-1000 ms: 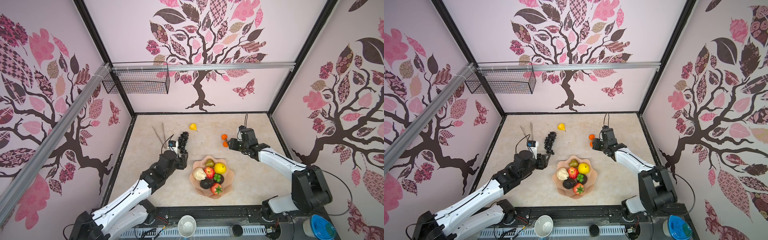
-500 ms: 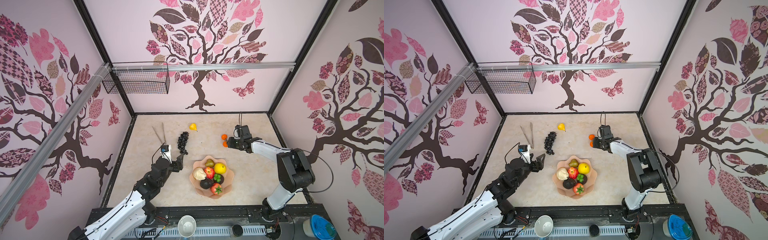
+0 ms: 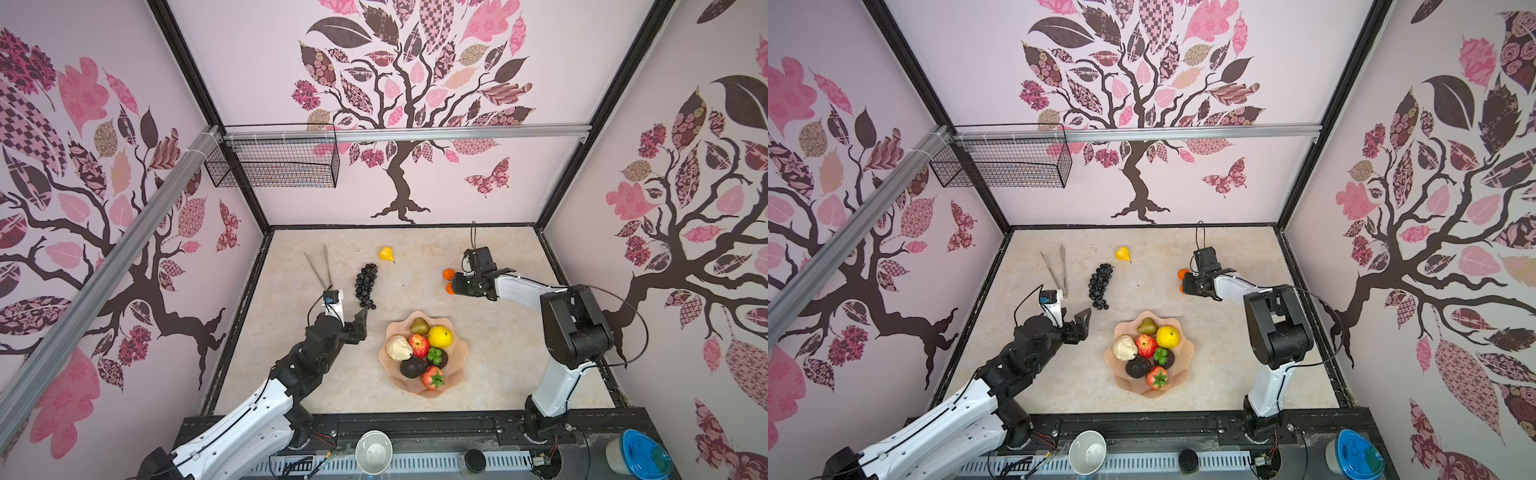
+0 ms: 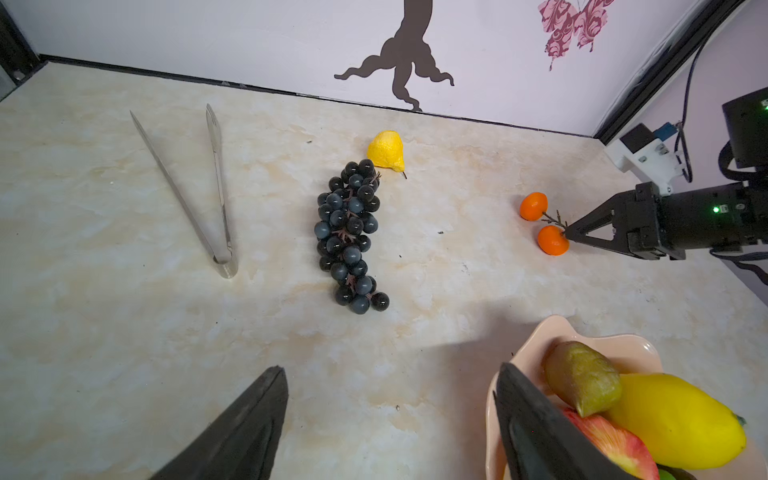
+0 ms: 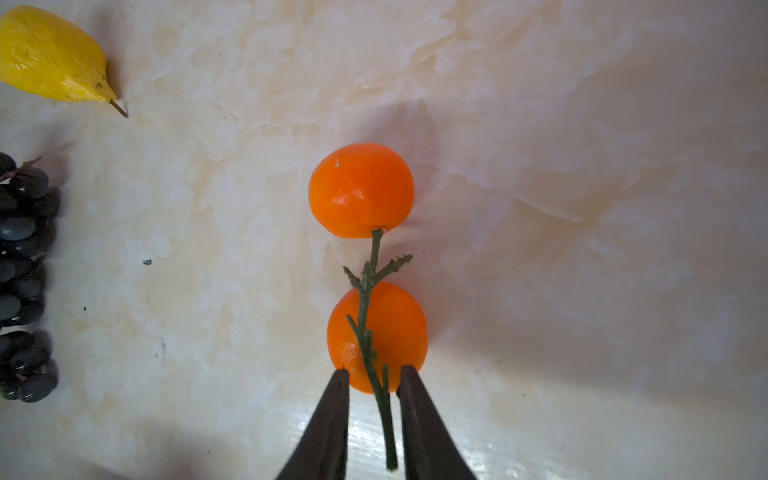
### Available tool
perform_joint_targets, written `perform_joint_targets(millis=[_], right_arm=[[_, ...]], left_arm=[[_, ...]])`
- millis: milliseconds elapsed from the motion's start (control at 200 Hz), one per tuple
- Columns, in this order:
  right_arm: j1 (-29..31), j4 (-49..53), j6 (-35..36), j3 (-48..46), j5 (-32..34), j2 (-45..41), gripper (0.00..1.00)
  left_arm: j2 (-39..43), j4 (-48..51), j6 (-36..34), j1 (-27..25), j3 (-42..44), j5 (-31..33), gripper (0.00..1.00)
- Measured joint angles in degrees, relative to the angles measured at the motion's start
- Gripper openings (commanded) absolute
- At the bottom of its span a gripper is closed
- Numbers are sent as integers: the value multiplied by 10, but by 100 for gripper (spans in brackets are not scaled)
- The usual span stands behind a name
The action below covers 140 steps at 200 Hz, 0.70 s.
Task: Place and organize the fake fruits in the fruit bowl
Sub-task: 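Release the pear with the left gripper while the right grasps the tangerine stem, then carry the tangerines over the bowl with the right gripper and lower them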
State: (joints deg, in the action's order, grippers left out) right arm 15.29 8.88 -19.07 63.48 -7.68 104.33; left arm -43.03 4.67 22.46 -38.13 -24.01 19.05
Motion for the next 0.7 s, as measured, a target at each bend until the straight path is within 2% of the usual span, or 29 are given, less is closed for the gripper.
perform_joint_targets(millis=[195,530,700], right_arm=[[0,2,1,0,-4,2,12],[0,3,5,-3,-15,-6,8],[9,20,7,-21,-14,-59,8]], left_arm=[[-9,0,0,0,0,0,82],[-21,0,0,0,0,7,83],[-27,-1,1,0,0,12,83]])
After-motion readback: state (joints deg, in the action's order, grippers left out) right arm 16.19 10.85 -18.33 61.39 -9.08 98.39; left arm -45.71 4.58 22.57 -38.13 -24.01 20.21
